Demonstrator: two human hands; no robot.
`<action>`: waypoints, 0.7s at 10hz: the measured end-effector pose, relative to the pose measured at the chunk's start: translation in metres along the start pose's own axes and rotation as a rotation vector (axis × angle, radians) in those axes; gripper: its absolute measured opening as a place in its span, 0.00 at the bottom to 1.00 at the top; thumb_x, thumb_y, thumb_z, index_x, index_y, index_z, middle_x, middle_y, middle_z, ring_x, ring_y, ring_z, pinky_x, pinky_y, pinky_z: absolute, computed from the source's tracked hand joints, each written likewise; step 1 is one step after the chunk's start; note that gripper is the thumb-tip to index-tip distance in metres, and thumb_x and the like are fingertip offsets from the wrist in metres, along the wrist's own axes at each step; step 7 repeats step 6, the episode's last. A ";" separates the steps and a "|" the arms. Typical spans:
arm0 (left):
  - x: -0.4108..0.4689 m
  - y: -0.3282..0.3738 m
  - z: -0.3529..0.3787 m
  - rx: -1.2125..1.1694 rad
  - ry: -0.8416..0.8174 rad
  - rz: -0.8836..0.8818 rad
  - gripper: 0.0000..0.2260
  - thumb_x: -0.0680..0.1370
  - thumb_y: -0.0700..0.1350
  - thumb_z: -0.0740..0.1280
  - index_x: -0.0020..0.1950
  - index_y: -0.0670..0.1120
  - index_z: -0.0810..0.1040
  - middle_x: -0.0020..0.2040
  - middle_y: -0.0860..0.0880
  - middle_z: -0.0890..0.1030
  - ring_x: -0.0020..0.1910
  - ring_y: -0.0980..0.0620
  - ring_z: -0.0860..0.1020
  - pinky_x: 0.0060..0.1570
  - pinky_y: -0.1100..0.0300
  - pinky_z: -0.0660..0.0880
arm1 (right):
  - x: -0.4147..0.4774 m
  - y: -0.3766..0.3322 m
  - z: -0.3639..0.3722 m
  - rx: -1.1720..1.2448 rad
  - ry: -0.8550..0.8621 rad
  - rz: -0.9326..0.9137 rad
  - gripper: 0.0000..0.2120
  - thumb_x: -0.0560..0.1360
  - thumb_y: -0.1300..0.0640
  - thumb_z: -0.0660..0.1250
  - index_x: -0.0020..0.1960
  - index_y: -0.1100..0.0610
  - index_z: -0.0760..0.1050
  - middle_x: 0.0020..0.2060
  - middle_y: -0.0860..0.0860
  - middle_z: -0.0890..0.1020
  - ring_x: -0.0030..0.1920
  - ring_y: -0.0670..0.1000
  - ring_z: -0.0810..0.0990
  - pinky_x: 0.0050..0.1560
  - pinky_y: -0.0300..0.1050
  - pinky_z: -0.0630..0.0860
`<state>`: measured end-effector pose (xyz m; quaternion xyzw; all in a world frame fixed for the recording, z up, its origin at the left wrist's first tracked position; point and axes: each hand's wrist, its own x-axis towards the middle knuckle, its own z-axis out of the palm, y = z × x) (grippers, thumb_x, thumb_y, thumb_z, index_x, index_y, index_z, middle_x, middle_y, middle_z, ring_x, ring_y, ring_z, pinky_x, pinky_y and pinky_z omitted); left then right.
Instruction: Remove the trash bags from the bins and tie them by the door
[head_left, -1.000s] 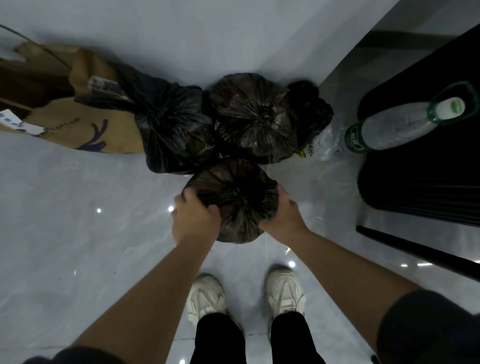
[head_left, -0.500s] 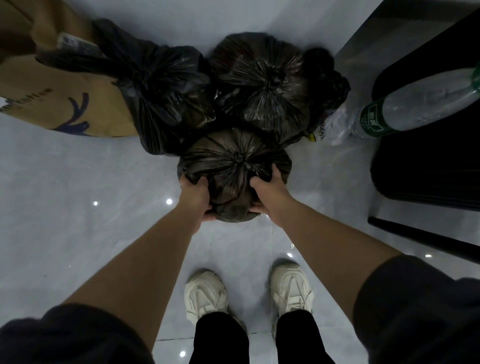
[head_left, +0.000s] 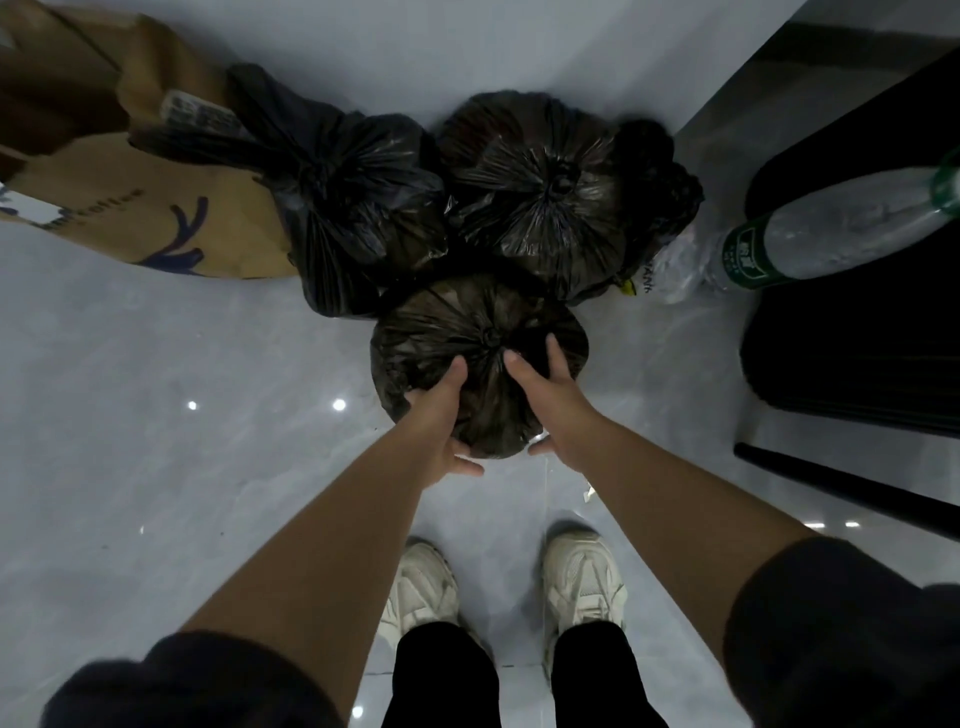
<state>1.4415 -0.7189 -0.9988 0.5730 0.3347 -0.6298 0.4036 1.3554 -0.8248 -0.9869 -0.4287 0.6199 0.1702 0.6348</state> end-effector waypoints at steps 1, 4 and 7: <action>0.014 -0.001 0.001 0.059 0.092 0.031 0.37 0.73 0.63 0.64 0.76 0.57 0.48 0.75 0.44 0.64 0.66 0.30 0.68 0.56 0.29 0.68 | 0.014 -0.002 0.007 0.055 0.029 0.030 0.36 0.73 0.38 0.65 0.74 0.33 0.48 0.74 0.51 0.61 0.68 0.61 0.68 0.57 0.69 0.74; -0.019 -0.011 -0.020 0.306 0.131 0.061 0.32 0.76 0.65 0.57 0.76 0.51 0.56 0.71 0.43 0.68 0.65 0.37 0.71 0.50 0.41 0.74 | -0.012 0.005 -0.005 -0.039 -0.013 0.022 0.33 0.77 0.42 0.63 0.75 0.35 0.47 0.75 0.51 0.61 0.68 0.61 0.69 0.54 0.60 0.78; -0.078 -0.010 -0.018 0.811 0.318 0.418 0.23 0.78 0.54 0.59 0.69 0.45 0.63 0.62 0.40 0.75 0.59 0.39 0.75 0.59 0.47 0.73 | -0.072 -0.018 -0.013 -0.081 -0.039 -0.013 0.32 0.77 0.45 0.62 0.75 0.37 0.47 0.74 0.51 0.63 0.66 0.60 0.71 0.53 0.59 0.79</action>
